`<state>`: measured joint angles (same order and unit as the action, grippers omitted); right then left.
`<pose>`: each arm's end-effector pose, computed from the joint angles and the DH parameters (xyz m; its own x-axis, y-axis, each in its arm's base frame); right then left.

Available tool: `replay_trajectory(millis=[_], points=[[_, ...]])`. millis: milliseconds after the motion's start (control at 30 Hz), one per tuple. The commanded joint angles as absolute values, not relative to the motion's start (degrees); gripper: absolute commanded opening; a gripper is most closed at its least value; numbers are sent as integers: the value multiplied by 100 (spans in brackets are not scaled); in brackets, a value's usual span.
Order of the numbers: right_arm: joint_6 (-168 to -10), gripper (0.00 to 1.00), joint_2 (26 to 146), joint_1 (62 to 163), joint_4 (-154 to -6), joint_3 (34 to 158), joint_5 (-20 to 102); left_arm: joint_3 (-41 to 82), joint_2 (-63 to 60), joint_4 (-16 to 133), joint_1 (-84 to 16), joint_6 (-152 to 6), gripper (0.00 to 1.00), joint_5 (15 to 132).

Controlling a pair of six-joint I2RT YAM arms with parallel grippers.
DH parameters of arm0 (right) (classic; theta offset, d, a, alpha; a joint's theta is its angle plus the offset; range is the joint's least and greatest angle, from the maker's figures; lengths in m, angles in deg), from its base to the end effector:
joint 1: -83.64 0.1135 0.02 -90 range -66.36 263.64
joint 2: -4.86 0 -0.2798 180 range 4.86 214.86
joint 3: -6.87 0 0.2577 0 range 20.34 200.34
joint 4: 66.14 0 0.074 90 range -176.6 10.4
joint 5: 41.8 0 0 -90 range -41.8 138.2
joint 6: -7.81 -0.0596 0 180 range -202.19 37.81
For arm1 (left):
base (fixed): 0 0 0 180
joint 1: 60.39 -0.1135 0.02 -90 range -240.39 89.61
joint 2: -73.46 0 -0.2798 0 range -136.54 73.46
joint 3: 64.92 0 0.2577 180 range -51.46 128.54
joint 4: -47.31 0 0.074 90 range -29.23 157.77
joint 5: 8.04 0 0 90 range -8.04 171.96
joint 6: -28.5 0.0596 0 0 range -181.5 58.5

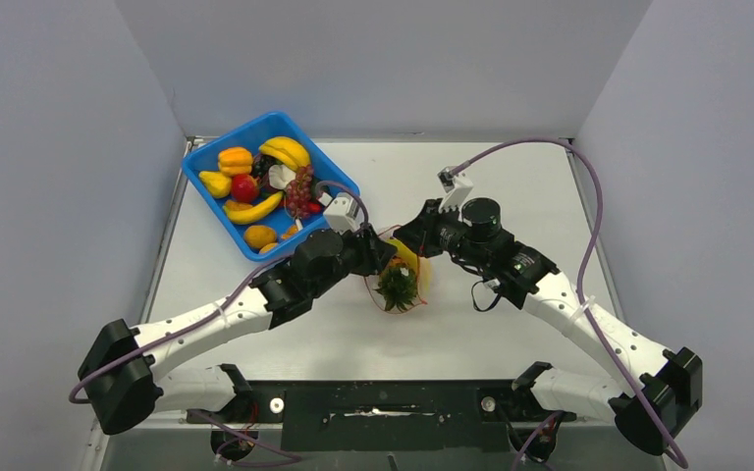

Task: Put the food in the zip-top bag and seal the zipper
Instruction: Place the fake fruit in the zipper food storage bag, then pick up the fake fruit from the bin.

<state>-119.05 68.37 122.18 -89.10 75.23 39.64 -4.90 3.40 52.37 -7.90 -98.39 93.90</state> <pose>0.2122 0.1804 0.3444 -0.6305 0.2561 -0.7327 -0.4356 0.6645 0.6072 0.1961 -0.2353 0.2971 -0.5197 -0.2874 -0.8045 0.4282 0.7272 -0.5364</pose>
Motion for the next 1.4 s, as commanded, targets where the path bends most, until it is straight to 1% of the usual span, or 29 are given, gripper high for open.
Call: replay_trajectory(millis=[0, 167, 433, 567, 700, 900, 933, 967, 1033, 1067, 1100, 1233, 1367], points=[[-11930, 0, 6556, 12257, -8472, 7889, 4266, -65, 705, 5644, -816, -9722, 44, 9255], [-11966, 0, 6538, 12241, -8812, 8010, 4694, 202, 1120, 6010, -819, -9657, 49, 9150], [-12064, 0, 6471, 12222, -8959, 8019, 4811, 239, 1609, 6636, -861, -9417, 49, 9606], [-12128, 0, 6466, 12217, -8909, 7953, 4834, 48, 1553, 6817, -931, -9363, 49, 9653], [-12184, 0, 6492, 12218, -8890, 7965, 4854, -186, 1431, 6431, -943, -9424, 49, 9065], [-12244, 0, 6511, 12202, -8847, 7958, 4865, -318, 1020, 6177, -971, -9338, 48, 8854], [-12244, 0, 6500, 12203, -8854, 7951, 4869, -308, 980, 6174, -981, -9328, 45, 8846], [-12244, 0, 6493, 12197, -8868, 7945, 4877, -300, 954, 6183, -983, -9319, 38, 8865], [-12237, 0, 6464, 12185, -8902, 7932, 4917, -250, 954, 6246, -990, -9285, 14, 8938], [-12236, 0, 6461, 12178, -8919, 7925, 4945, -226, 979, 6251, -988, -9272, 6, 8945], [-12222, 0, 6447, 12178, -8938, 7923, 4976, -198, 1017, 6245, -987, -9271, 0, 8946], [-12048, 0, 6423, 12166, -9106, 7918, 5266, -53, 1242, 6112, -989, -9324, 0, 8761], [-11982, 0, 6360, 12162, -9260, 7916, 5587, -225, 1477, 5504, -992, -9450, 0, 8502]])
